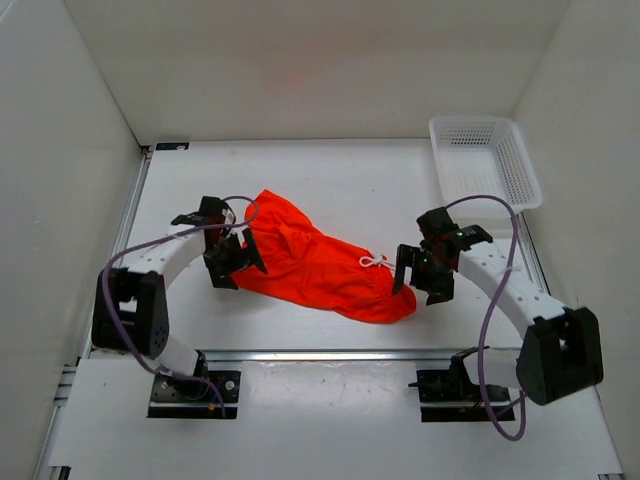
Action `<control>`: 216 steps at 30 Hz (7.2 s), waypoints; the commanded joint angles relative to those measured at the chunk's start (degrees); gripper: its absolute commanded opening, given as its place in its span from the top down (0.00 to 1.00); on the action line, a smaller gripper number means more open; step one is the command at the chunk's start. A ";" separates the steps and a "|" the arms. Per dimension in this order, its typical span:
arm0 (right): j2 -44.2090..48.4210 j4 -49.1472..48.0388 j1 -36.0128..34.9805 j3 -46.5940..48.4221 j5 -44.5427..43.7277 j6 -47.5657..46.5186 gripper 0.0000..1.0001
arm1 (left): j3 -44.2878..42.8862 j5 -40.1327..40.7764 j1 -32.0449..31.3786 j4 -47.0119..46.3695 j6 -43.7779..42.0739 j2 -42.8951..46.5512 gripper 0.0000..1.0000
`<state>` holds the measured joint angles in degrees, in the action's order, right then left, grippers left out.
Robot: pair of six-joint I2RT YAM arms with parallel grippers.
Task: Fold and stack the shorts
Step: Flatten the shorts out
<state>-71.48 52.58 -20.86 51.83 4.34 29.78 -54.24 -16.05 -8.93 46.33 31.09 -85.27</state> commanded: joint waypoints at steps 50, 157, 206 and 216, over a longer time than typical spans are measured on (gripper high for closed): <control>-24.14 -7.75 0.38 28.42 12.54 -5.26 1.00 | -40.20 9.12 11.21 12.66 -8.77 -8.36 0.06; 12.35 -8.37 11.28 -1.14 5.42 1.34 0.62 | -19.40 5.32 5.87 7.64 -4.46 9.19 0.23; -34.43 -17.24 -9.90 17.95 -2.23 3.62 1.00 | -27.15 18.70 1.72 4.30 -7.10 -17.73 0.59; -32.84 -11.44 -10.43 28.31 -10.13 0.28 0.20 | -38.65 13.77 5.50 4.30 -7.10 -24.14 0.14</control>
<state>-106.24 38.98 -31.59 75.68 -0.67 31.03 -87.81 -0.30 -4.84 52.07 24.03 -107.85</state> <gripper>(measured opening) 0.801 0.872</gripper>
